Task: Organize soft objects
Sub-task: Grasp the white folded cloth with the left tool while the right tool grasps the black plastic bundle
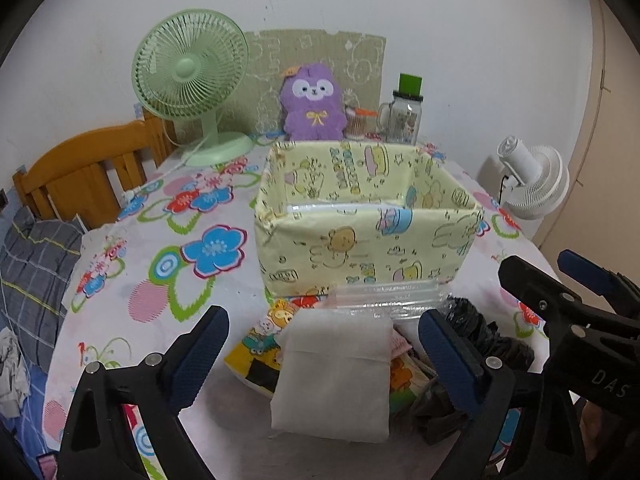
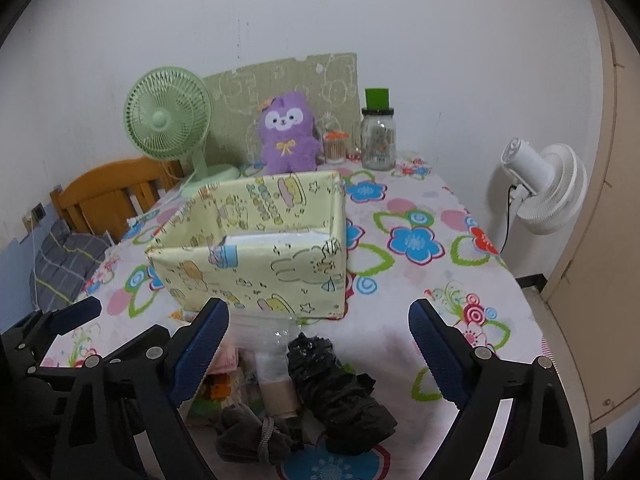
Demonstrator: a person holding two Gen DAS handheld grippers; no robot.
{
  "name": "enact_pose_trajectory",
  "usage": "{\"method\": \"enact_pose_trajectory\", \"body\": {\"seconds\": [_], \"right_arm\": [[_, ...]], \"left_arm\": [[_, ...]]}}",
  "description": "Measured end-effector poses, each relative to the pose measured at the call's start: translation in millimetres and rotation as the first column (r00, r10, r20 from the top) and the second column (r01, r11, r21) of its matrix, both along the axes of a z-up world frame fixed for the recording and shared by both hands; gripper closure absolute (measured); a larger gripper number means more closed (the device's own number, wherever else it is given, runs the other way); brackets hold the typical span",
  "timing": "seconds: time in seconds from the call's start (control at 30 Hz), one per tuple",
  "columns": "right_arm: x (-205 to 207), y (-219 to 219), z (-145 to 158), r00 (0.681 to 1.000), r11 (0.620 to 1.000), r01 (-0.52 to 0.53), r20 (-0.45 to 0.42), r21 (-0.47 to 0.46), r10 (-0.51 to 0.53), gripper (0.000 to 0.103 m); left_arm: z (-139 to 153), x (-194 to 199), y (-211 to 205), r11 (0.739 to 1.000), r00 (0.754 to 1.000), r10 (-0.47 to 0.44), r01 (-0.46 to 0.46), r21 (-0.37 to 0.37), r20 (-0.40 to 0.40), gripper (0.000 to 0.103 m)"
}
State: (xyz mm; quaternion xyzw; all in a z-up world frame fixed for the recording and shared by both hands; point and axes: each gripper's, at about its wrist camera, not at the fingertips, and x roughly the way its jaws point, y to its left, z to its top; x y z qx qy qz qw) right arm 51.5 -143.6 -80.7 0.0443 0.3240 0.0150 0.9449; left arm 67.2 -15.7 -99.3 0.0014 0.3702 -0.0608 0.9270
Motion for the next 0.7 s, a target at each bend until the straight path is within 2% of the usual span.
{"method": "enact_pose_trajectory", "body": {"seconds": [0.37,0.7], "right_arm": [[18,2,-31,0.997,1.0,-0.01,-0.081,-0.009,0.009,0.014],[31,2,-57,0.986,1.0,-0.013,-0.167,0.001,0.013,0.021]], "left_arm": [[-29,14,-4,1.0,0.997,-0.016,0.016,0.005,-0.079,0.01],[-49,19,-7,1.0,0.99,-0.029,0.03,0.006,-0.141,0.017]]}}
